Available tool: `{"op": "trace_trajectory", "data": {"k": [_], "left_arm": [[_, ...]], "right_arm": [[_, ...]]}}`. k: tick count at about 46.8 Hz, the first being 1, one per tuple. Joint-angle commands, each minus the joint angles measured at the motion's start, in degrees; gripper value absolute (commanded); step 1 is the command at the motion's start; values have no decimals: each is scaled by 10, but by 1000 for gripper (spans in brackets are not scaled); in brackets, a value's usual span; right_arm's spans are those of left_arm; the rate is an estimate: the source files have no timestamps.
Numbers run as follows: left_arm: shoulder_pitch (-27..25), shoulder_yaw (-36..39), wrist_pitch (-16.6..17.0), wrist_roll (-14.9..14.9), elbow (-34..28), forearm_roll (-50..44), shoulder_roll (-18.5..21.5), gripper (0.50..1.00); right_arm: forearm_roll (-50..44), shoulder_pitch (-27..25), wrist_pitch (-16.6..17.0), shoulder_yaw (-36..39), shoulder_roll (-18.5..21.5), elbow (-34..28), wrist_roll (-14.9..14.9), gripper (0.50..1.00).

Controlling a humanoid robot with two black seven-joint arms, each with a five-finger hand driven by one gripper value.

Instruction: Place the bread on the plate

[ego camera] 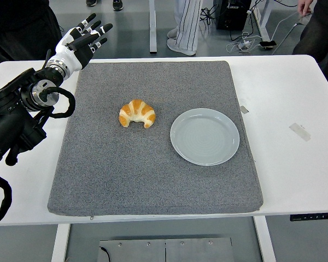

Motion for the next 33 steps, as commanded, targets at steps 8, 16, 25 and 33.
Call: {"op": "trace_trajectory", "data": {"k": [8, 16, 25, 33], "left_arm": [[3, -2, 0, -1, -16, 0, 3, 980], [2, -2, 1, -1, -16, 0, 11, 980], [2, -2, 1, -1, -16, 0, 13, 980], [2, -1, 0, -2, -17, 0, 12, 980]], "right_arm": [[0, 0, 0, 0, 0, 0, 0, 1000], [0, 0, 0, 0, 0, 0, 0, 1000], [0, 0, 0, 0, 0, 0, 0, 1000], [0, 0, 0, 0, 0, 0, 0, 1000]]}}
